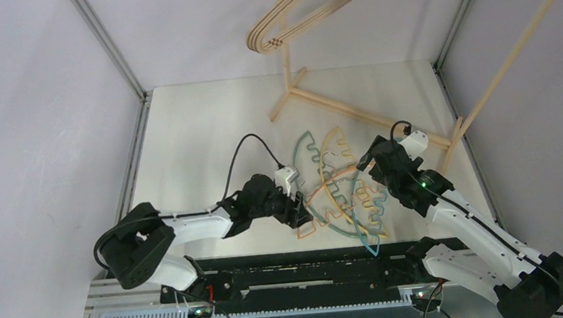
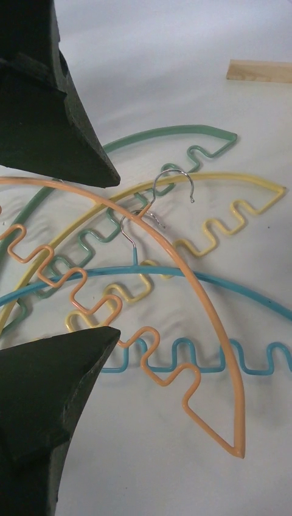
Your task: Organize the hangers
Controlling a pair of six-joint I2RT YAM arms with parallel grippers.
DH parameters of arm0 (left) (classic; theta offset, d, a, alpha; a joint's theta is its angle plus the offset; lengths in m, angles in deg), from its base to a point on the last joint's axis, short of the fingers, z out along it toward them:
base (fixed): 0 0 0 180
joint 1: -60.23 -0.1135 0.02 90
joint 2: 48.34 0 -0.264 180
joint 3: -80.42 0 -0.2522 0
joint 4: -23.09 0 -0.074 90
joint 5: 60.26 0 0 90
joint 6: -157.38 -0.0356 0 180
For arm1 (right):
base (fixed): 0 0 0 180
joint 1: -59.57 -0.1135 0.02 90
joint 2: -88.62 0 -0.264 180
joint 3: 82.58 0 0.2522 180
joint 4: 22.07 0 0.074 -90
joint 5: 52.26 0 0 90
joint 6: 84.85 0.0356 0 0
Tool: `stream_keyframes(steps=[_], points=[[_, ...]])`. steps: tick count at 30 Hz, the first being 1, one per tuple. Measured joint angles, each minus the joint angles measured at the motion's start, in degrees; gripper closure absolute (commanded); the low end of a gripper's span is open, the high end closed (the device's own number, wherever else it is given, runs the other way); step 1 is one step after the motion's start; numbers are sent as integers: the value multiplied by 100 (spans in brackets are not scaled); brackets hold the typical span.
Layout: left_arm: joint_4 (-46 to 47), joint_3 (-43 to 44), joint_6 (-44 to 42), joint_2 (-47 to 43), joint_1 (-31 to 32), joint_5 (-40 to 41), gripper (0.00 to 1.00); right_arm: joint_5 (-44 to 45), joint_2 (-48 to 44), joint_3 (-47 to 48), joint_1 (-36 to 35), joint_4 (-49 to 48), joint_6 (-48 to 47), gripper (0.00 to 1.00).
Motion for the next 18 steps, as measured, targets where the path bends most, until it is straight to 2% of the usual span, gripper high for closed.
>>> stream_keyframes(steps=[12,14,17,18], points=[[9,367,11,822,120,109,29,-50,-435,-214,256,-26,-68,8],[-24,407,11,846,122,160,39,-59,-531,-289,310,-39,-68,8],[-42,452,9,933,120,203,48,-92,-592,-393,369,-39,-85,8],[-37,474,11,966,120,212,58,-114,-592,-415,393,-39,-92,8]])
